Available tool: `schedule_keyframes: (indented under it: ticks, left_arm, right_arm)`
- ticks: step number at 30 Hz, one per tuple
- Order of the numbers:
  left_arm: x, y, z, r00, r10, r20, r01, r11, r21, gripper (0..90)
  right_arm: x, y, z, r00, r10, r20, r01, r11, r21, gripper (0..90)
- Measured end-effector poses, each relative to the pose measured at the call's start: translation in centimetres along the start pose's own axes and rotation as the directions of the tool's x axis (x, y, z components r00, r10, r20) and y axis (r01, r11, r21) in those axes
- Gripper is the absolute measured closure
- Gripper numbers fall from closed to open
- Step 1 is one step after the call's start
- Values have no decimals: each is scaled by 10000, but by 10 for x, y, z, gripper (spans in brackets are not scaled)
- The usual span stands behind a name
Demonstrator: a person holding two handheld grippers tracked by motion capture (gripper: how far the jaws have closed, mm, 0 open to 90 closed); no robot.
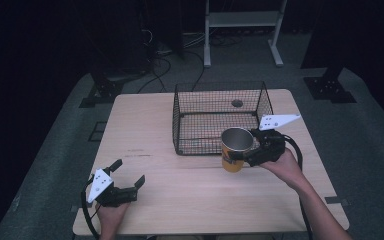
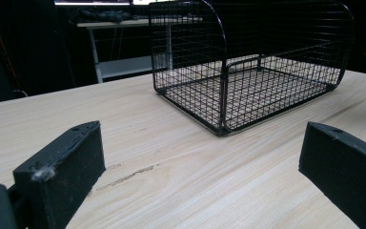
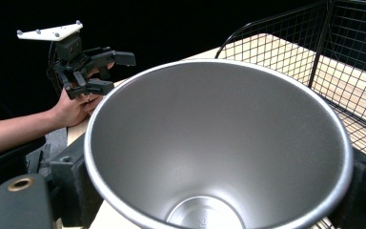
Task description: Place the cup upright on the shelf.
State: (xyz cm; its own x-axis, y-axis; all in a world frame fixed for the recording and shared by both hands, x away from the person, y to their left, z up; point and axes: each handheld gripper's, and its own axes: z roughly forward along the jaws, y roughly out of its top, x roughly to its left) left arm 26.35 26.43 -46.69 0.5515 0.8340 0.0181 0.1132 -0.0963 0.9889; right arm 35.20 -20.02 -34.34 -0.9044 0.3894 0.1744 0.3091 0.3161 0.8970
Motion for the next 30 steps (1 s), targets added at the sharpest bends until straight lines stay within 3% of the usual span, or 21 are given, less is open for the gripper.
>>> schedule_keyframes:
  ticks: [15, 30]
  left_arm:
    - [0, 0, 0, 10000, 3, 37, -3, 10000, -2, 8]
    - [0, 0, 1, 10000, 4, 84, -4, 10000, -9, 8]
  right_arm:
    - [-10, 21, 2, 10000, -68, 9, 68, 9998, 195, 121]
    - [-28, 41, 9, 10000, 32, 58, -34, 9995, 321, 120]
